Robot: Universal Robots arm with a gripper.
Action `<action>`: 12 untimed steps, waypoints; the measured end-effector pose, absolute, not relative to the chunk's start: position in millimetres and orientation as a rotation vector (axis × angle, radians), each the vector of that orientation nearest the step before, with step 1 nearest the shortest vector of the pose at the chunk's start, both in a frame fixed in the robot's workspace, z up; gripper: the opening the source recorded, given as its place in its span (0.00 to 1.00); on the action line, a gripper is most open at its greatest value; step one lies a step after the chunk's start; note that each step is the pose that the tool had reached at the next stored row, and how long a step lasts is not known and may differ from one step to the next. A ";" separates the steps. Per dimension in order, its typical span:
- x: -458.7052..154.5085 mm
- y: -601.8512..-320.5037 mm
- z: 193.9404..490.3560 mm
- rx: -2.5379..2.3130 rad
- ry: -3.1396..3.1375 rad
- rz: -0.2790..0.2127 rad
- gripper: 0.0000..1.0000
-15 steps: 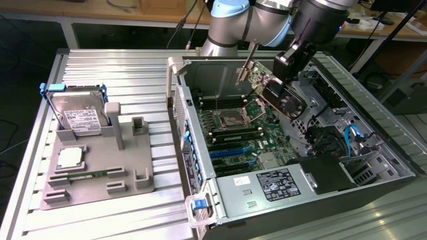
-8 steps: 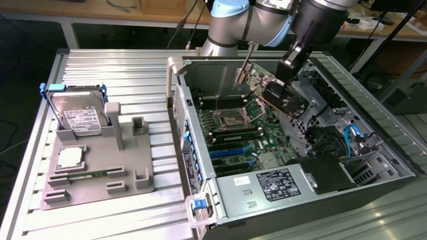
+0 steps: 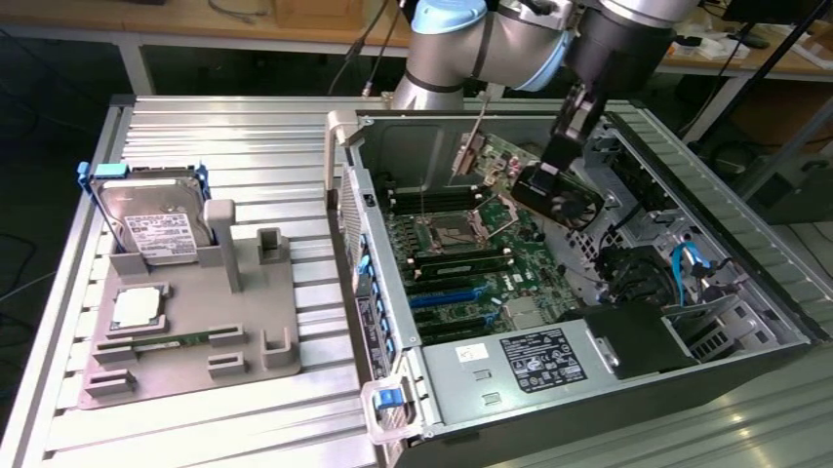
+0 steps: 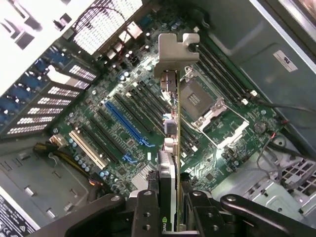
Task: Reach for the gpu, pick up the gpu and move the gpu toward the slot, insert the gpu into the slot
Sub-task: 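Insert the gpu into the slot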
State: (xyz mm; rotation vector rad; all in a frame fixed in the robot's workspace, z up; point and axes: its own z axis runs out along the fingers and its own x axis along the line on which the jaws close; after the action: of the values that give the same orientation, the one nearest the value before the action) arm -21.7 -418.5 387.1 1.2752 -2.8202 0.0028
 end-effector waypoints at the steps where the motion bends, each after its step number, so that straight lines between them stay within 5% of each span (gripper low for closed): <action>1: -21.8 -418.6 386.0 1.303 -2.807 0.003 0.27; 12: -21.7 -418.6 375.1 1.671 -2.607 0.013 0.27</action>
State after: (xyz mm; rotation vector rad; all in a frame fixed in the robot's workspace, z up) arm -21.7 -418.6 375.1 1.6706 -2.6068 0.0133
